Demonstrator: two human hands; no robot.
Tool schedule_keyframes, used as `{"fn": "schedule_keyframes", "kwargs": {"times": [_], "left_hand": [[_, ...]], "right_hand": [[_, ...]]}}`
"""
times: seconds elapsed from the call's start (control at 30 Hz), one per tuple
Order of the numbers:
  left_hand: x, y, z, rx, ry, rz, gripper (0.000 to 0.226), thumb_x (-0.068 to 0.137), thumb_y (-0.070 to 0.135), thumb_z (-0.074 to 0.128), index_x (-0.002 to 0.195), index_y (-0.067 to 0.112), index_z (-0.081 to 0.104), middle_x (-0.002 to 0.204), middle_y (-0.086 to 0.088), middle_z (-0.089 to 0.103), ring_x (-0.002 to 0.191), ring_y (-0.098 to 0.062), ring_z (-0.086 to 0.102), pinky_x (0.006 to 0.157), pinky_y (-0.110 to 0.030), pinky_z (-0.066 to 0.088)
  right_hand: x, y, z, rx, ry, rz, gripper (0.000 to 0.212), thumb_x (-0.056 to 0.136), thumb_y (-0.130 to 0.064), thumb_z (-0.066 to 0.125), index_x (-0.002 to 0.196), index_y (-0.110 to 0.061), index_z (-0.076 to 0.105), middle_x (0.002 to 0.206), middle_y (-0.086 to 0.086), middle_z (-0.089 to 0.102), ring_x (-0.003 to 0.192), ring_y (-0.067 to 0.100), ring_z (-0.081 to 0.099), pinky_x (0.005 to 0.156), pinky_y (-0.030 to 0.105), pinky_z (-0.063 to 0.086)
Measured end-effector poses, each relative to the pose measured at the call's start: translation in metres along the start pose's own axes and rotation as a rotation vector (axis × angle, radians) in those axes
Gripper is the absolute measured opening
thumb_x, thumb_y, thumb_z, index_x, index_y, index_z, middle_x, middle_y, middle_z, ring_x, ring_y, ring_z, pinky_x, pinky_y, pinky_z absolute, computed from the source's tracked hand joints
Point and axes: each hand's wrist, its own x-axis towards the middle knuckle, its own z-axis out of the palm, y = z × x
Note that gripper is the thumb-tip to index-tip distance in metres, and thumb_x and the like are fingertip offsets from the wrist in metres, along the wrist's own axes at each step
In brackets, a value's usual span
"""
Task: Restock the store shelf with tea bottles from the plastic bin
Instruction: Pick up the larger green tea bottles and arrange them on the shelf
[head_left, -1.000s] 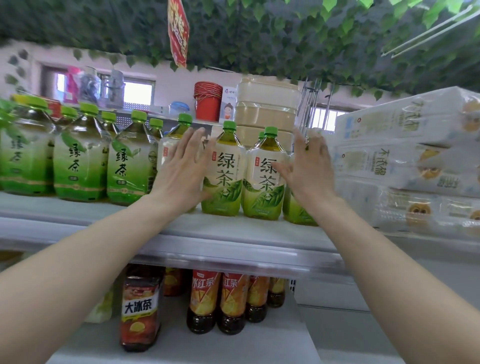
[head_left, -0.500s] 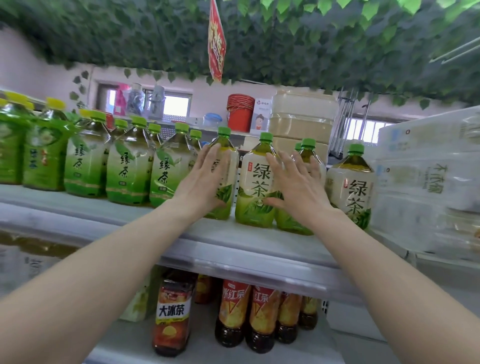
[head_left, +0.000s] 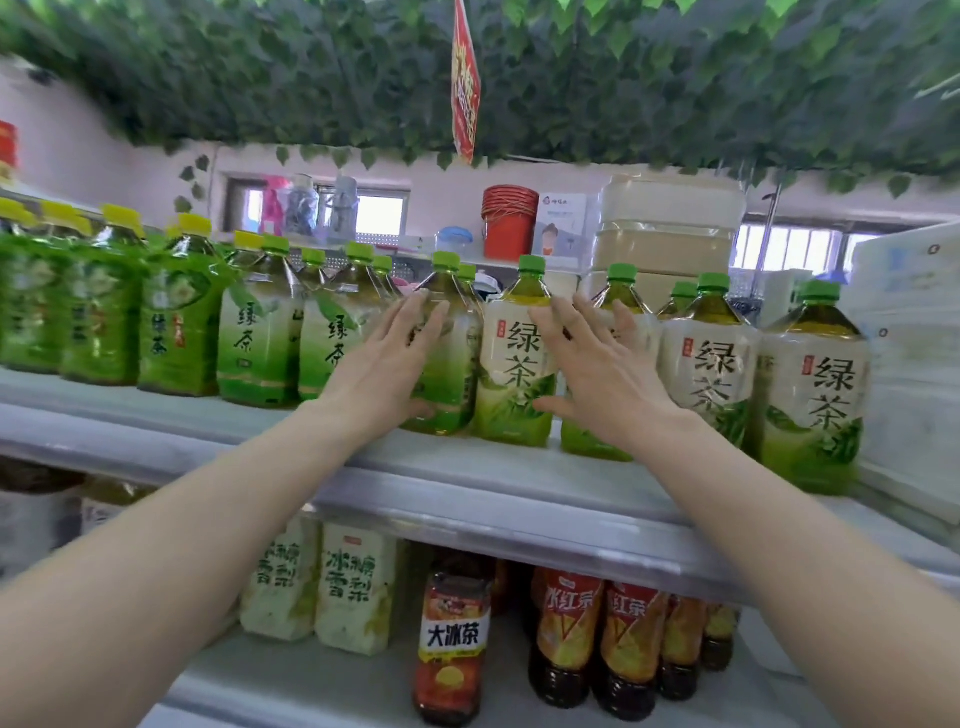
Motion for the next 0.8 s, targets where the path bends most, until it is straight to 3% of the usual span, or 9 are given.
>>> {"fn": "schedule_keyframes", "kwargs": {"times": [0.07,0.17,0.43,0.57,0.8], "left_hand": [[0.004,-0.002,0.0,0.029,0.036,0.02,0.118,0.074,0.048,0.079,0.157,0.021,-0.001,0.163,-0.005,-0.004,0.15,-0.029,0.007,0.114,-0.045,0.03],[0.009,-0.003,0.002,0.035,0.058,0.047,0.12,0.07,0.052,0.081,0.156,0.02,0.004,0.16,-0.007,0.002,0.148,-0.031,0.011,0.114,-0.048,0.033],[0.004,-0.073,0.007,0.156,0.131,0.08,0.119,0.071,0.058,0.076,0.156,0.018,0.003,0.163,-0.009,0.003,0.151,-0.032,-0.002,0.121,-0.047,0.005],[0.001,-0.096,0.008,0.068,0.051,0.066,0.121,0.07,0.062,0.076,0.156,0.026,-0.001,0.164,-0.001,-0.005,0.151,-0.032,-0.005,0.121,-0.049,0.01],[0.007,-0.1,0.014,0.029,0.075,0.085,0.121,0.068,0.064,0.075,0.156,0.028,0.0,0.164,0.002,-0.005,0.151,-0.032,-0.005,0.121,-0.049,0.013]], "right_hand": [[0.001,-0.004,-0.001,-0.031,-0.02,0.012,0.098,0.087,-0.056,0.06,0.156,-0.019,0.002,0.164,0.01,0.0,0.151,0.029,0.002,0.118,0.053,-0.005],[0.0,-0.008,-0.006,-0.043,-0.053,0.04,0.099,0.087,-0.054,0.062,0.156,-0.019,0.001,0.164,0.01,0.001,0.151,0.029,0.003,0.118,0.053,-0.004],[0.03,-0.048,-0.019,-0.03,0.039,0.037,0.095,0.083,-0.051,0.069,0.155,-0.021,0.014,0.159,0.011,0.017,0.148,0.03,0.015,0.121,0.047,0.013],[0.055,-0.077,-0.021,-0.01,-0.047,0.014,0.108,0.077,-0.054,0.073,0.156,-0.025,0.006,0.162,0.01,0.007,0.15,0.027,0.007,0.122,0.048,0.007],[0.061,-0.096,-0.01,-0.047,-0.115,0.056,0.116,0.076,-0.055,0.074,0.156,-0.024,-0.004,0.163,0.01,0.002,0.149,0.029,0.01,0.121,0.051,0.002]]}}
